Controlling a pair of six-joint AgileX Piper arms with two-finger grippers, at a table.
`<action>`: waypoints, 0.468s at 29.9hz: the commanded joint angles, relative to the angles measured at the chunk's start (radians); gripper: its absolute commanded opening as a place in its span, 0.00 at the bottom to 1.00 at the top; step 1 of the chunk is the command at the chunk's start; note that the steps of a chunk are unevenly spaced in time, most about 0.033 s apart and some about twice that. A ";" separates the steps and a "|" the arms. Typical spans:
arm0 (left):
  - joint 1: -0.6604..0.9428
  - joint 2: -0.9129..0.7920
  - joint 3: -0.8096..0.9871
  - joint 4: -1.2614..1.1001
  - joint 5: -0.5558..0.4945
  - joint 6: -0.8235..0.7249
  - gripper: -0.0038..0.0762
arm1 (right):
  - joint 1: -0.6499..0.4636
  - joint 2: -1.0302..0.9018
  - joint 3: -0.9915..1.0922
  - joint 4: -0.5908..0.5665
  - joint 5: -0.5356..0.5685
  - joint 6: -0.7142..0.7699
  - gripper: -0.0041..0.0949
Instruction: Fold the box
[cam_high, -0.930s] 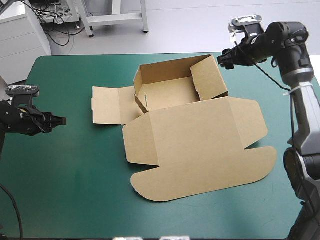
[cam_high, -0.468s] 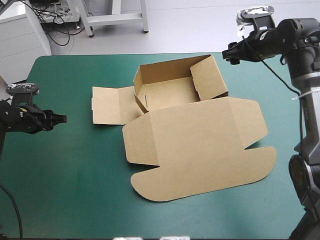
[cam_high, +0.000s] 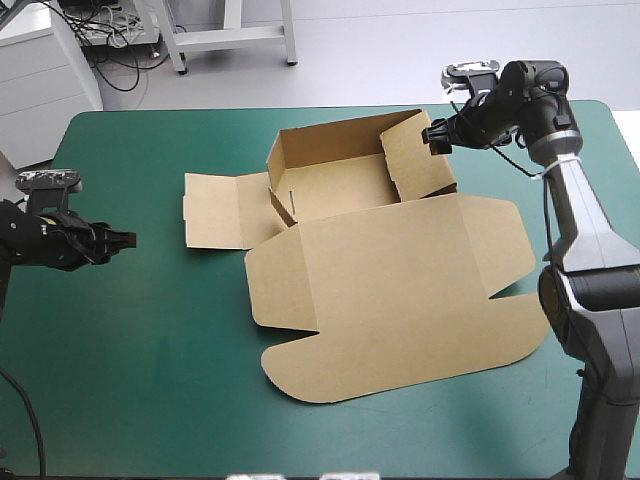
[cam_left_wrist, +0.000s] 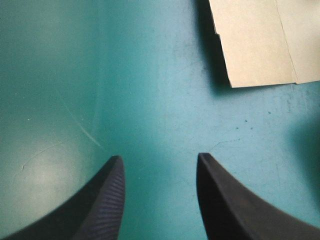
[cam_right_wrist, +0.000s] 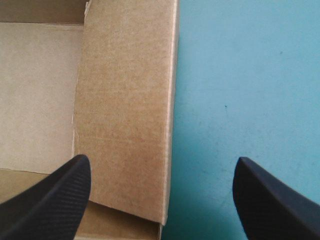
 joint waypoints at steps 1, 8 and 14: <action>0.003 -0.028 -0.026 -0.025 -0.015 0.002 0.45 | -0.001 -0.012 -0.056 0.041 -0.028 -0.013 0.77; 0.003 -0.028 -0.026 -0.025 0.000 0.002 0.45 | 0.009 0.067 -0.066 0.060 -0.045 -0.041 0.77; 0.003 -0.028 -0.026 -0.025 0.015 0.002 0.45 | 0.019 0.125 -0.072 0.076 -0.088 -0.048 0.76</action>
